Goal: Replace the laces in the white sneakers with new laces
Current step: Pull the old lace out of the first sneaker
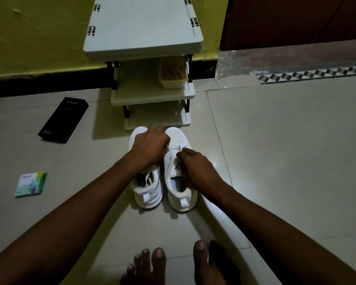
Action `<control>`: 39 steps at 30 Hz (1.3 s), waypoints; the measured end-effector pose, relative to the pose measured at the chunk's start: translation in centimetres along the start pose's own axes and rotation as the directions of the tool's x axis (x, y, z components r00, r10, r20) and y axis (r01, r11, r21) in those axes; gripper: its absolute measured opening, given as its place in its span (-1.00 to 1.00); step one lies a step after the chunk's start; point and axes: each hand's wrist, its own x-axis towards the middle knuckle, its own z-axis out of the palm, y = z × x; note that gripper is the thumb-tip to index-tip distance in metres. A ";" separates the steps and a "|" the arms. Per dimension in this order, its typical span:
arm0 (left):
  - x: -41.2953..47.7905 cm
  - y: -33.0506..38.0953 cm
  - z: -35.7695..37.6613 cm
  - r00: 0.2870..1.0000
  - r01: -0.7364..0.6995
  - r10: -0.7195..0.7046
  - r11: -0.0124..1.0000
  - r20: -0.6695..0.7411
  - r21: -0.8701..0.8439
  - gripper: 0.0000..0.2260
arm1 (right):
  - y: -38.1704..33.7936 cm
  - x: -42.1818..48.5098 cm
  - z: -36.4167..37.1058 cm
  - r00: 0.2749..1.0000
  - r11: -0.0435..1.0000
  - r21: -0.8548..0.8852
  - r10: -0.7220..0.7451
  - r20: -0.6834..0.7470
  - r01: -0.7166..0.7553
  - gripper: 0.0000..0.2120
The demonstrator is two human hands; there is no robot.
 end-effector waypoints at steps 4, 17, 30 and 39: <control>0.6 0.0 0.6 1.000 0.001 -0.001 1.000 0.021 -0.016 -0.88 | -0.4 1.3 -1.0 0.997 0.999 -0.017 0.041 -0.067 -0.042 -0.83; 0.6 -0.3 0.4 0.991 0.107 -0.083 0.966 0.110 -0.236 -0.79 | -0.6 3.2 -1.5 0.973 0.977 0.101 0.199 -0.117 -0.188 -0.86; 0.4 -0.5 1.7 0.997 0.066 -0.061 0.992 0.049 -0.111 -0.88 | 0.2 1.8 -0.7 0.927 0.931 0.327 0.258 -0.274 -0.162 -0.85; 0.3 0.5 1.3 0.964 0.230 -0.267 0.864 -0.019 -0.448 -0.83 | 0.2 2.1 -0.9 0.971 0.977 0.152 0.175 -0.164 -0.150 -0.65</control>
